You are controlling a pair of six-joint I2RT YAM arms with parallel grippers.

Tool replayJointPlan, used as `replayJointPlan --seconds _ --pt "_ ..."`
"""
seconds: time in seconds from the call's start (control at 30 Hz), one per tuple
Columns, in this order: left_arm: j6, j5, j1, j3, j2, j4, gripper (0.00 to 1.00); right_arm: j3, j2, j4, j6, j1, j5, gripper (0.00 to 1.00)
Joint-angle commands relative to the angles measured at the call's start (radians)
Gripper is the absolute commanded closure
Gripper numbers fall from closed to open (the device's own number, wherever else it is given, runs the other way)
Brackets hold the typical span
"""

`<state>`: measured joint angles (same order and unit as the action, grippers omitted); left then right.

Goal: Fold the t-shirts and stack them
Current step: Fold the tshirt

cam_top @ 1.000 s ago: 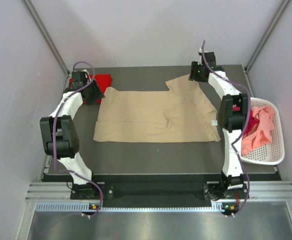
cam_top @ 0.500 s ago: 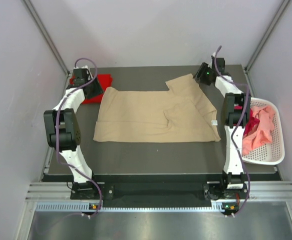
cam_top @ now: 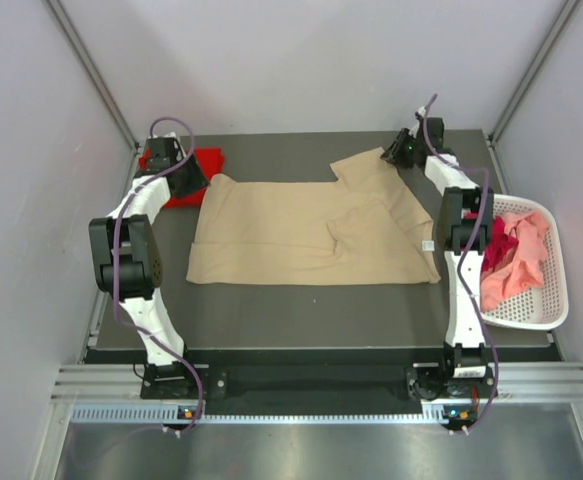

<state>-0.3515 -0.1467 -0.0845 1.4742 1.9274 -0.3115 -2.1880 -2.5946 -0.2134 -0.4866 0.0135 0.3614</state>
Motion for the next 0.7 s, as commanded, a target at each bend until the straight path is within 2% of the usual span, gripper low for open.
replayJointPlan --seconds 0.0,0.03,0.13,0.27,0.43,0.53,0.67 --pt "-0.03 -0.028 0.005 0.032 -0.034 0.069 0.44 -0.042 -0.025 0.028 0.031 0.023 -0.012 0.75" --pt "-0.03 -0.031 0.006 0.032 -0.034 0.069 0.44 -0.039 -0.024 0.038 0.037 0.026 -0.015 0.84" --pt "-0.035 -0.037 0.006 0.029 -0.042 0.065 0.44 -0.039 -0.002 0.057 0.065 0.036 -0.015 1.0" --pt "-0.047 -0.033 0.006 0.02 -0.071 0.065 0.44 -0.021 0.053 0.109 0.115 0.048 0.002 1.0" --pt "-0.064 -0.054 0.008 -0.008 -0.1 0.063 0.44 0.109 0.216 0.199 0.186 0.055 0.06 1.0" --pt "-0.072 -0.053 0.011 -0.021 -0.12 0.055 0.44 0.215 0.307 0.201 0.255 0.062 0.086 1.0" --pt "-0.078 -0.011 0.009 -0.028 -0.139 0.009 0.44 0.434 0.438 0.195 0.367 0.062 0.126 1.0"
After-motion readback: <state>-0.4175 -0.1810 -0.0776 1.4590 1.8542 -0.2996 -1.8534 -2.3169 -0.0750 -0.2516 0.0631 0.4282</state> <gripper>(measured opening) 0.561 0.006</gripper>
